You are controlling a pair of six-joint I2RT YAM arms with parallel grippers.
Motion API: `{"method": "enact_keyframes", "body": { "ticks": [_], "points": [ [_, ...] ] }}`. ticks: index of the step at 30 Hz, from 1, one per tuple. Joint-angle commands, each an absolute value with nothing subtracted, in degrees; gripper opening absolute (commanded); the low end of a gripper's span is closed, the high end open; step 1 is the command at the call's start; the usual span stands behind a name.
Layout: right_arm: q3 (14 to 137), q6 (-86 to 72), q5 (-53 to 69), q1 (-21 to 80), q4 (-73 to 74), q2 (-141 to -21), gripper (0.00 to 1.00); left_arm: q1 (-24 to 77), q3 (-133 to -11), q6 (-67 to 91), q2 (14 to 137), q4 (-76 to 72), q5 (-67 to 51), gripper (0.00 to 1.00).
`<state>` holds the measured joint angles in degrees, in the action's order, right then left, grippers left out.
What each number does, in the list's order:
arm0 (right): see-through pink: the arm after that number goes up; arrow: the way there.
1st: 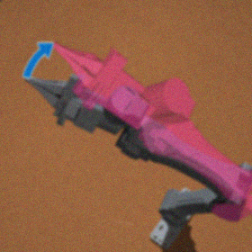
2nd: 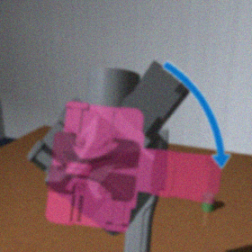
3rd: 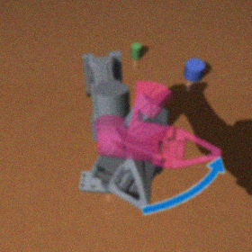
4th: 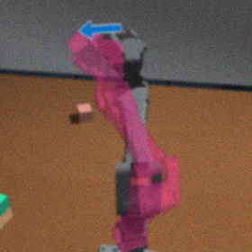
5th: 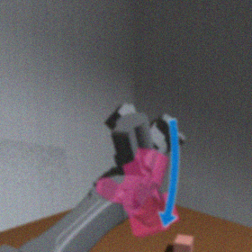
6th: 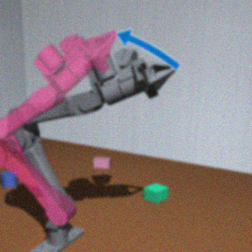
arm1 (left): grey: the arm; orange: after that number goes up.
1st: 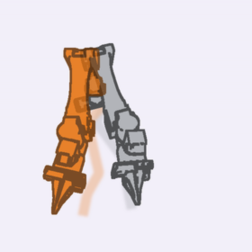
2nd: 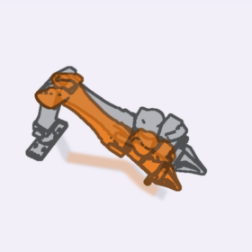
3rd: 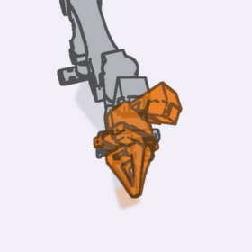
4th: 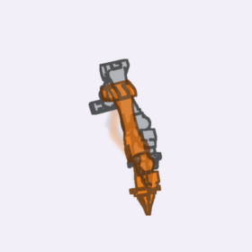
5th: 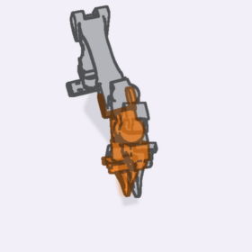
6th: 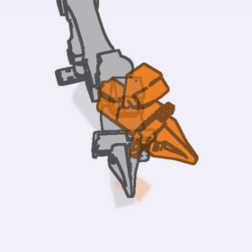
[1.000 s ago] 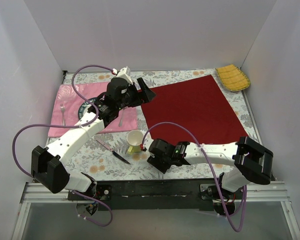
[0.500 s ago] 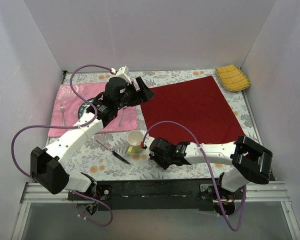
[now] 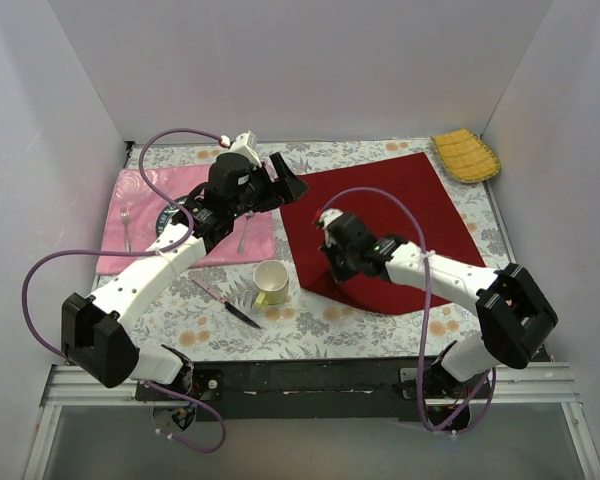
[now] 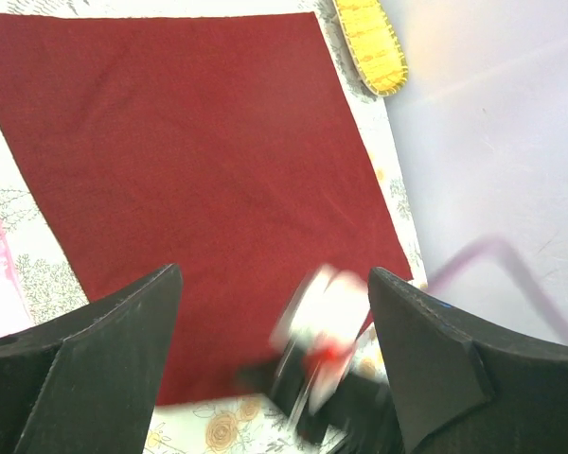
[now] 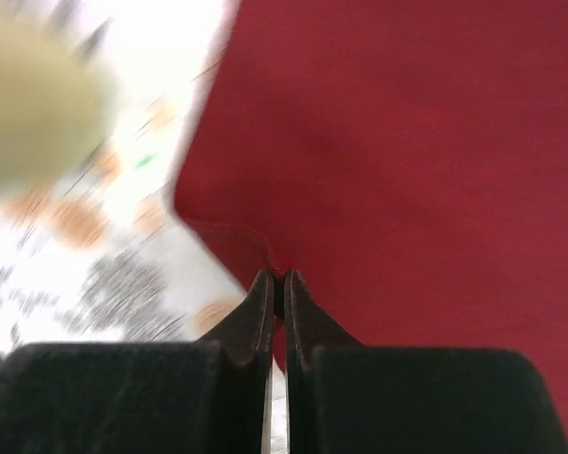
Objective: Fold the napkin, place the utensils inside, and roll it up
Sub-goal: Fold the napkin
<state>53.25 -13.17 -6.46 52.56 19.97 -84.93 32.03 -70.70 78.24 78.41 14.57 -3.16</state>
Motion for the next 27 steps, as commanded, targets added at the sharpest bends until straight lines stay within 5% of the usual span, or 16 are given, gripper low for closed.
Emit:
{"method": "enact_keyframes", "body": {
  "ticks": [1, 13, 27],
  "points": [
    [60.1, -11.8, -5.3, 39.5, 19.3, -85.1, 0.01, 31.7, -72.2, 77.3, 79.2, 14.2, -5.2, 0.8],
    [87.3, -1.6, -3.4, 14.9, 19.0, -107.6, 0.01, 31.8, -73.7, 76.6, 82.6, 16.2, -8.4, 0.8],
    [112.9, 2.0, -3.1, 6.6, 21.5, -128.1, 0.01, 31.7, -77.2, 75.8, 88.9, 20.5, -8.8, 0.8]
  ]
}}
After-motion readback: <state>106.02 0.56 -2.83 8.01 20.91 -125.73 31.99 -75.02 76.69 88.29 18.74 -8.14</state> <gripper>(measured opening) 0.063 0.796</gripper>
